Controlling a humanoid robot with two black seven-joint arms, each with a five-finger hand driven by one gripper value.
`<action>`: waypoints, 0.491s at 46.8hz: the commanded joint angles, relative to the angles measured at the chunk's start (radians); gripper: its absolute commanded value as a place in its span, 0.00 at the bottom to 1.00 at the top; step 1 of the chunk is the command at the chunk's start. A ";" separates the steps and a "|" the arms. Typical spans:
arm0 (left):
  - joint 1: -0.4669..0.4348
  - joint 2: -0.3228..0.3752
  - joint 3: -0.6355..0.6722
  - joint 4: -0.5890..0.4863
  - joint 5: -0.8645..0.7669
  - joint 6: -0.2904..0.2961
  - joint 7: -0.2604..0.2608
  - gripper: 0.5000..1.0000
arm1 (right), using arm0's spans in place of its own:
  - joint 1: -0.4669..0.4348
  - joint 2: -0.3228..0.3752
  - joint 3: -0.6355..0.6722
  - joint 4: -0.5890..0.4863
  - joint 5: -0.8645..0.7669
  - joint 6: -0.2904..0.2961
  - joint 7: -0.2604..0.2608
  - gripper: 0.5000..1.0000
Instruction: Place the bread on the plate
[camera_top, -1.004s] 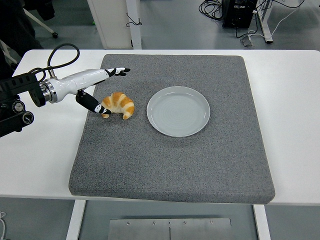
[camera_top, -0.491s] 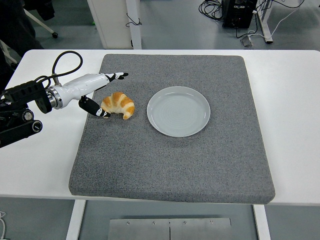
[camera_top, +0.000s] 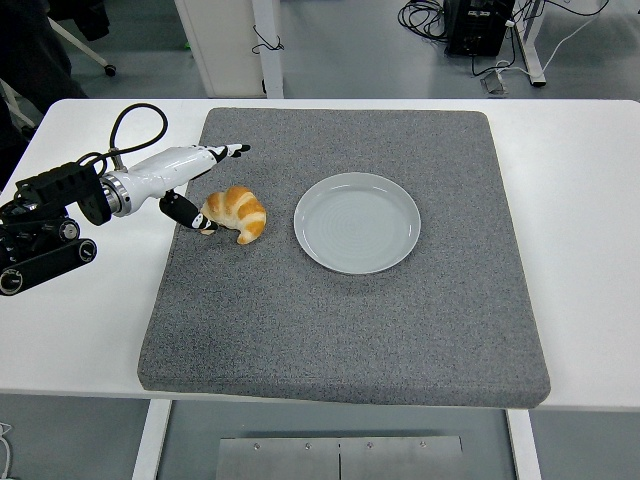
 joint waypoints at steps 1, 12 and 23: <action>0.004 -0.013 0.000 0.004 0.000 0.000 -0.002 0.93 | 0.002 0.000 0.000 -0.001 0.000 0.000 0.000 1.00; 0.016 -0.043 -0.002 0.004 -0.002 0.000 0.000 0.93 | 0.000 0.000 0.000 0.000 0.000 0.000 0.000 1.00; 0.027 -0.048 0.000 0.006 0.000 0.000 0.003 0.77 | 0.000 0.000 0.000 0.000 0.000 0.000 0.000 1.00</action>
